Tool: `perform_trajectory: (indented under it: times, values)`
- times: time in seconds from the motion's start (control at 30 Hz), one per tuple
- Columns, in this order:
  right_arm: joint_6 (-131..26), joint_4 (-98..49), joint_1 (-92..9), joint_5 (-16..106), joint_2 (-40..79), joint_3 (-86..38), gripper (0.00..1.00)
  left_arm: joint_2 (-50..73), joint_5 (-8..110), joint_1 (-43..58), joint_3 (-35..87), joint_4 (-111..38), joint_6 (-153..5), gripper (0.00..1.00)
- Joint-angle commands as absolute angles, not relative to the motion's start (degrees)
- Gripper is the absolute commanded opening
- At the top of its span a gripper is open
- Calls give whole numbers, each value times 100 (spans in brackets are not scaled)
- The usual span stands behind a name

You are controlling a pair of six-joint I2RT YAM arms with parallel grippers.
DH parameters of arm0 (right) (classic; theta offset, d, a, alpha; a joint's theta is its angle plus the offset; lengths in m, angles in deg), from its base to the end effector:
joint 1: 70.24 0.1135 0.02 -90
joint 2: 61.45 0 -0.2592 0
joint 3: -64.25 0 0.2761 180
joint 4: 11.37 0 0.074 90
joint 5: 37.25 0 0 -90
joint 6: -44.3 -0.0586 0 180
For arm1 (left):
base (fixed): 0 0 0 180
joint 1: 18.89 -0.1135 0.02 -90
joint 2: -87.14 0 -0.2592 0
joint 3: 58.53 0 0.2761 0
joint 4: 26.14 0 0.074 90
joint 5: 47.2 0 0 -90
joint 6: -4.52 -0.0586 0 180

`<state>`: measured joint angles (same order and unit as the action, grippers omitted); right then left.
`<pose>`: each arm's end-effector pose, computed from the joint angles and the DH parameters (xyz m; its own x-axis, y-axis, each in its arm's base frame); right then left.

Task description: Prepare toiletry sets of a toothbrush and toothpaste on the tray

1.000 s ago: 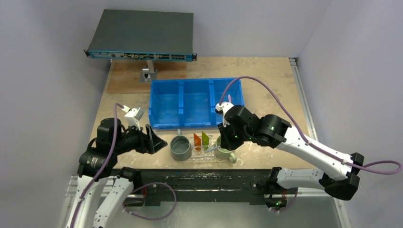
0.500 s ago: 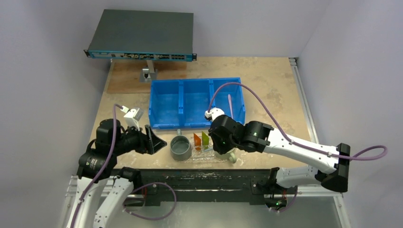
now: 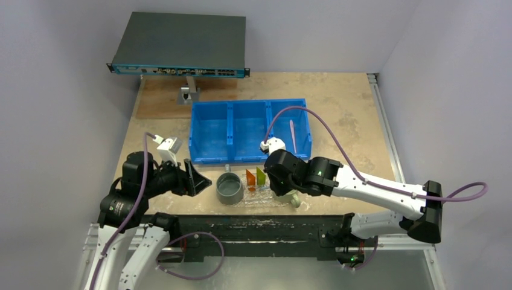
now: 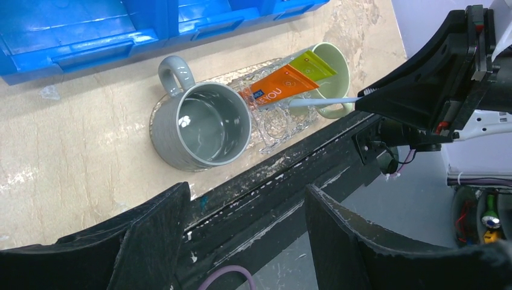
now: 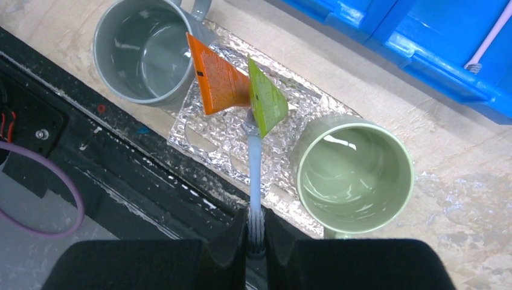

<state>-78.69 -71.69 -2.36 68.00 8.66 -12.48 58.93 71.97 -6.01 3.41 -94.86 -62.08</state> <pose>0.1210 0.2567 0.2839 -0.7093 -0.3499 -0.6120 -0.5353 0.8322 0.1445 0.1143 -0.0554 0.3176 -0.7449 -0.1854 -0.6409 0.3139 0.7503 -0.5819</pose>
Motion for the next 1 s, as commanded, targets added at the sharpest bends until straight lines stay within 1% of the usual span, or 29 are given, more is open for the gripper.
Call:
perform_trajectory:
  times: [0.0, 0.5, 0.97]
  values:
    - [-8015, -6909, -196, 7018, 807, -1182, 0, 5929, 7145, -571, 317, -9257, -6188, 69]
    - [-8103, -6731, -125, 7119, 719, -856, 0, 5880, 7127, -571, 316, -9269, -6173, 69]
    - [-7981, -6699, -54, 6885, 472, -824, 23, 5849, 7128, -571, 316, -9268, -6174, 69]
